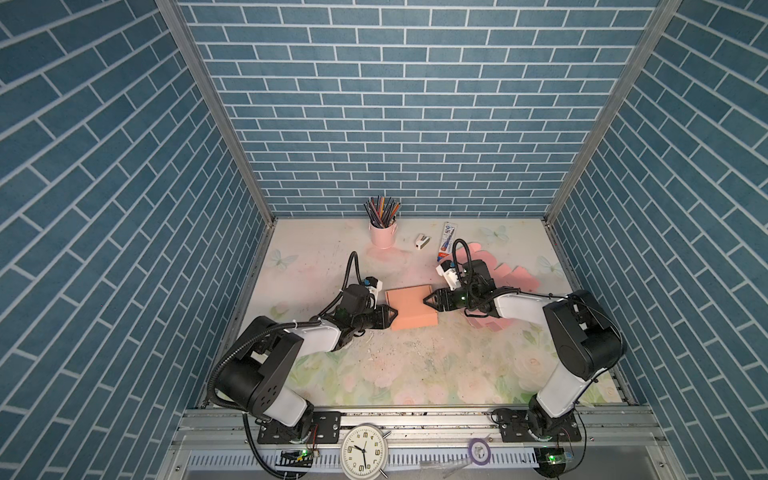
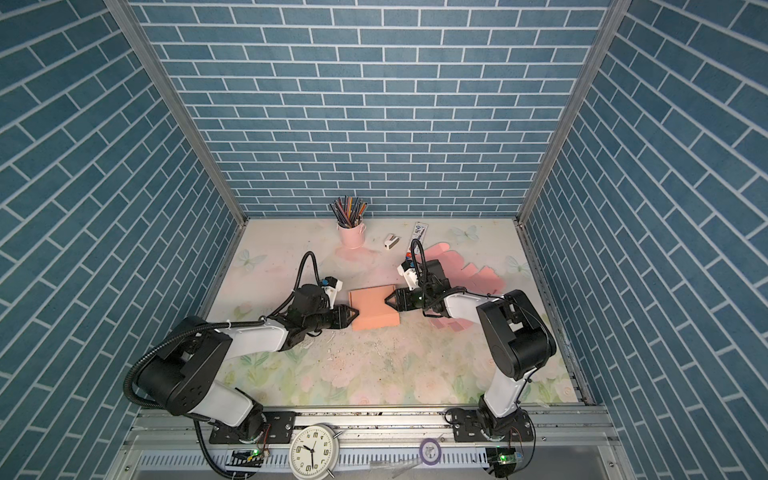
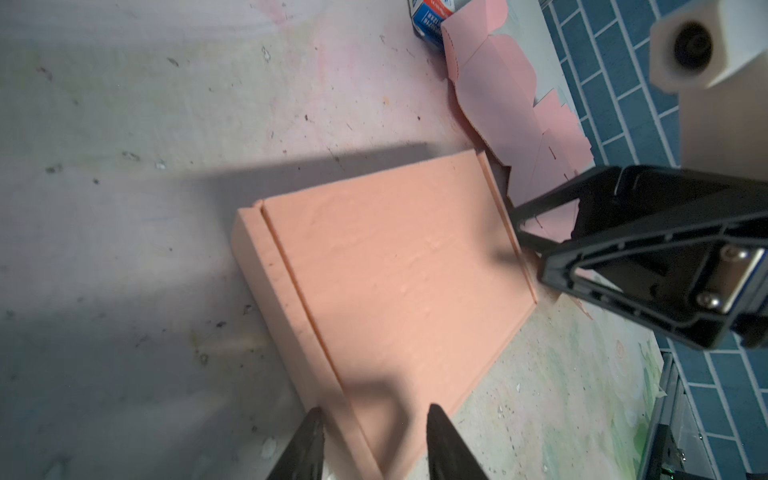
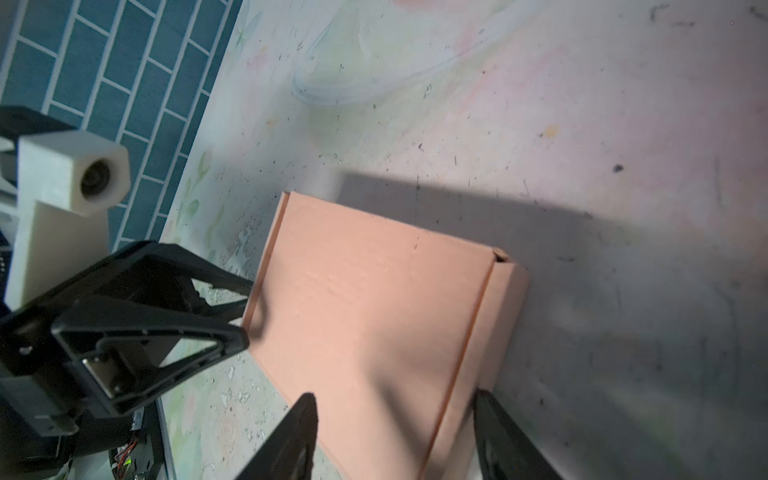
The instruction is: Fold the paper box
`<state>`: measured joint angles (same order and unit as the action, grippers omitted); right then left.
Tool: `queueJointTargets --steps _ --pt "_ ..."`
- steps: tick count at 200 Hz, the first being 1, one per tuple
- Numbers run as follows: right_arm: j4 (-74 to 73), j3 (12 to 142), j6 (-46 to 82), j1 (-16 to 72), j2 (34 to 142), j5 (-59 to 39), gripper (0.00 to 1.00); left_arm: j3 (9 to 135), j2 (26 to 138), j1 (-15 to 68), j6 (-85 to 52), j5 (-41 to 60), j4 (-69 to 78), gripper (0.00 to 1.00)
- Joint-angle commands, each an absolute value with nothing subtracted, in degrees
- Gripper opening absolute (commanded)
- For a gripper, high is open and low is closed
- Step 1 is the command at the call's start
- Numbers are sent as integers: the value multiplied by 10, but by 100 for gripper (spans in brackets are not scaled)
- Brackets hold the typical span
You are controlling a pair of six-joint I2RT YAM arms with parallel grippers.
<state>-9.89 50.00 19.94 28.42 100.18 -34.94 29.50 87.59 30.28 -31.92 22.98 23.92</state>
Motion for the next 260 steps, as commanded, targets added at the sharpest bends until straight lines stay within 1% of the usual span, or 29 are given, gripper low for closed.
queueJointTargets --steps 1,54,81,104,137,158,183,202,226,242,260 --pt "-86 525 170 283 1022 -371 60 280 853 319 -335 220 258 42" --pt "-68 573 158 288 1056 -375 60 237 829 418 -393 173 287 42" --pt "-50 586 156 297 1045 -335 60 215 794 458 -413 138 275 43" --pt "-42 585 155 295 1023 -293 60 206 752 465 -408 120 221 48" --pt "-3 577 140 295 970 -239 61 197 672 465 -392 111 159 49" --pt "12 552 135 296 921 -210 61 217 639 446 -363 115 121 50" --pt "28 515 136 302 869 -197 58 250 653 382 -335 165 109 50" --pt "40 484 142 311 829 -186 56 275 687 325 -321 215 124 50" --pt "41 441 160 328 786 -179 53 314 738 276 -293 260 131 52" --pt "39 418 175 344 773 -177 50 340 778 253 -279 293 139 54" --pt "20 387 191 363 765 -176 46 368 822 241 -266 306 141 55"
